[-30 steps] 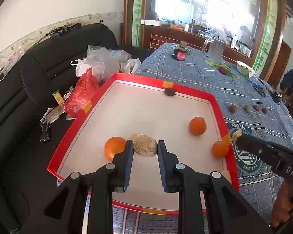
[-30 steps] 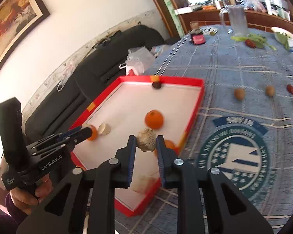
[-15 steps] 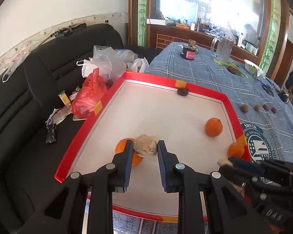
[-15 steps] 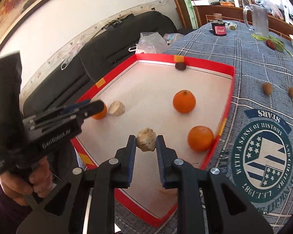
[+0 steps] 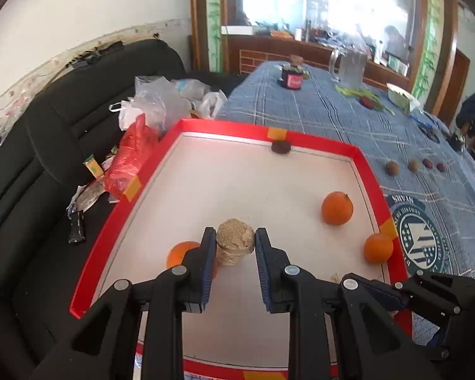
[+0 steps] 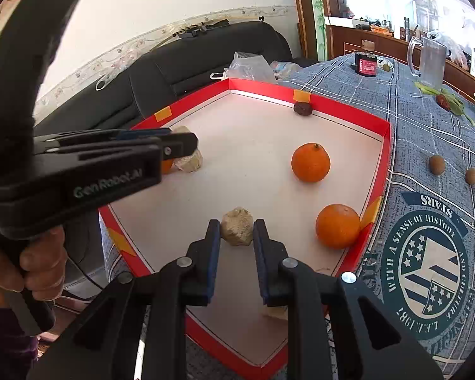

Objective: Organize fruits
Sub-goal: 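Open the left tool to drop the biscuit while the right tool drops the beige chunk, then move both open tools back over the table toward the dates and nuts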

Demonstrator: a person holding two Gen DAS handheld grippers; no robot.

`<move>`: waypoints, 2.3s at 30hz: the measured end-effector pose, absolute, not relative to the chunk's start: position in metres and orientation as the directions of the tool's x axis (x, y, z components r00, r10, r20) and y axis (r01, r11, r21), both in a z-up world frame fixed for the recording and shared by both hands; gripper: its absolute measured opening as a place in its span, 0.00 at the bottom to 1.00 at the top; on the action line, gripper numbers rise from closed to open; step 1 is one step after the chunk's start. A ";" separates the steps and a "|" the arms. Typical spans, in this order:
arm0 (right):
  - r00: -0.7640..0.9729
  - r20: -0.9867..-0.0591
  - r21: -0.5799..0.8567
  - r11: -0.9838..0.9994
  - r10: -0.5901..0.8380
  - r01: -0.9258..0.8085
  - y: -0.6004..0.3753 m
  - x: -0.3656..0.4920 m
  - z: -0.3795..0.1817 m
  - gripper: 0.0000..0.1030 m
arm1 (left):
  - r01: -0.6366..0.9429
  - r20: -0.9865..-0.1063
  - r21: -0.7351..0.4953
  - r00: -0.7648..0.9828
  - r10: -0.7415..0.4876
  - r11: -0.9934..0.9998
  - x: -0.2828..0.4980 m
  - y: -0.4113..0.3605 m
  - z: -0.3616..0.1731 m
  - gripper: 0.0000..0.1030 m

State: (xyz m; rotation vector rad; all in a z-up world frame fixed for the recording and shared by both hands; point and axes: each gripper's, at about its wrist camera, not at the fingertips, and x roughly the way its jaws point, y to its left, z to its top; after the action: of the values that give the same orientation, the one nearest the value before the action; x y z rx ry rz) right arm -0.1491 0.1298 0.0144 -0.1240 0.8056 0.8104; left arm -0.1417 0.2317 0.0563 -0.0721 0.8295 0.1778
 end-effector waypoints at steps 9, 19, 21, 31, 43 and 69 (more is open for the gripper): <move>0.466 -0.686 0.130 0.724 0.559 -0.678 0.129 -0.146 0.015 0.23 | -0.160 -0.762 0.021 0.636 0.119 0.987 -0.136 0.227 0.050 0.24; 0.471 -0.677 0.182 0.748 0.566 -0.638 0.108 -0.140 0.027 0.33 | -0.174 -0.746 0.031 0.652 0.139 0.984 -0.137 0.224 0.062 0.48; 0.500 -0.655 0.174 0.758 0.566 -0.629 0.100 -0.140 0.035 0.35 | -0.179 -0.743 0.029 0.654 0.141 0.983 -0.137 0.223 0.063 0.49; 0.575 -0.614 0.221 0.817 0.541 -0.532 0.045 -0.127 0.050 0.42 | -0.121 -0.745 0.027 0.659 0.101 0.992 -0.127 0.184 0.071 0.54; 0.647 -0.594 0.274 0.876 0.478 -0.396 -0.044 -0.114 0.053 0.43 | -0.044 -0.737 0.052 0.672 0.068 0.998 -0.128 0.131 0.087 0.59; 0.699 -0.637 0.316 0.937 0.325 -0.148 -0.182 -0.084 0.046 0.43 | 0.062 -0.775 0.052 0.632 0.001 0.997 -0.128 0.085 0.071 0.68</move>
State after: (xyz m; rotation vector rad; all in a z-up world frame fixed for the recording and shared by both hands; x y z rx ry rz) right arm -0.0845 -0.1824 0.0461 0.2495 0.7530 0.2662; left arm -0.1284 0.0852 0.0714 0.0764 0.8866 -0.0350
